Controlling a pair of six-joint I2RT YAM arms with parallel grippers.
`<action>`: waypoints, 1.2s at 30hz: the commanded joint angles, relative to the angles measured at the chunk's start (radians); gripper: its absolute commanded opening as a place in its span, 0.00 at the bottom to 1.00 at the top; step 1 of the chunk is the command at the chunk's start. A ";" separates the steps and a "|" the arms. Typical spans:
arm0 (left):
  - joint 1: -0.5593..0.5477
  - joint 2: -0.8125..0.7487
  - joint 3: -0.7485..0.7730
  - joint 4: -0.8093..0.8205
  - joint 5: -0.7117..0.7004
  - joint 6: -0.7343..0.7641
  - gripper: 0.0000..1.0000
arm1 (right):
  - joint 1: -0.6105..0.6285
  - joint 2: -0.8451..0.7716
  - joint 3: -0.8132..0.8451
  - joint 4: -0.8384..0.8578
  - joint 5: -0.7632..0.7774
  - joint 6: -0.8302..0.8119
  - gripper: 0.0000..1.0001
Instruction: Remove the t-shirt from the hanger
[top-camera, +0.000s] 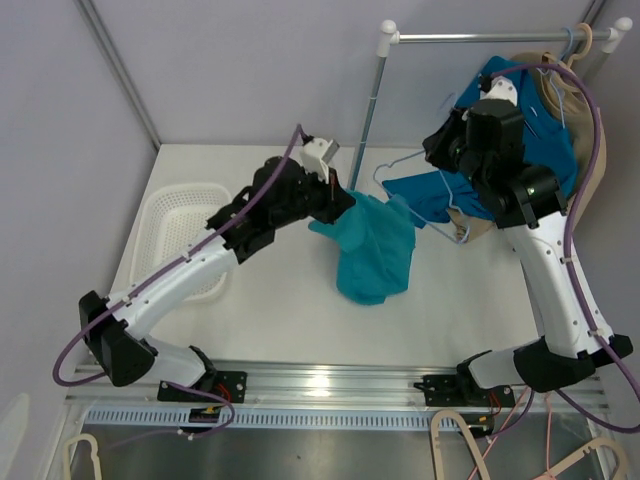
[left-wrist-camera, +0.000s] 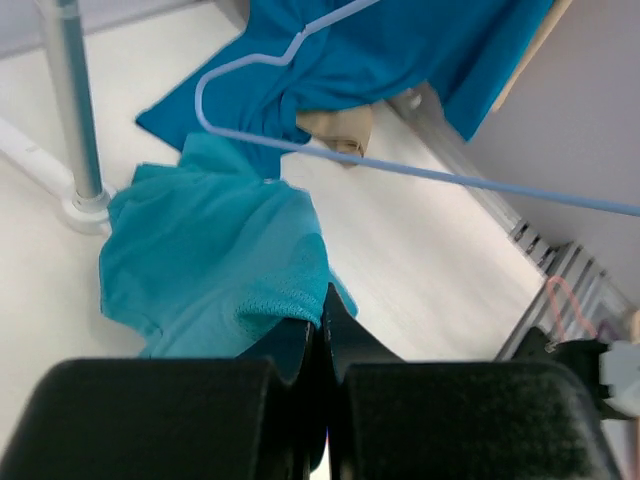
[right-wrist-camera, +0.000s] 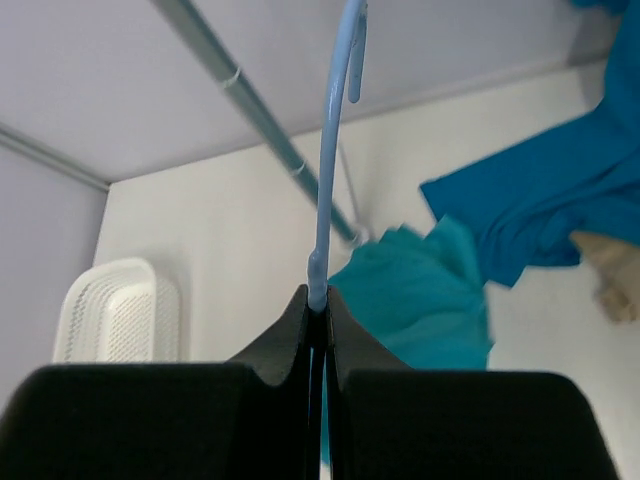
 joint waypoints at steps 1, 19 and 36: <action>0.040 -0.042 0.201 -0.160 0.016 -0.050 0.01 | -0.075 0.048 0.081 0.142 -0.070 -0.193 0.00; 0.579 -0.142 0.762 -0.090 -0.019 0.205 0.01 | -0.238 0.290 0.197 0.547 -0.435 -0.355 0.00; 1.028 0.043 0.722 0.008 0.339 -0.148 0.01 | -0.257 0.456 0.364 0.538 -0.495 -0.345 0.00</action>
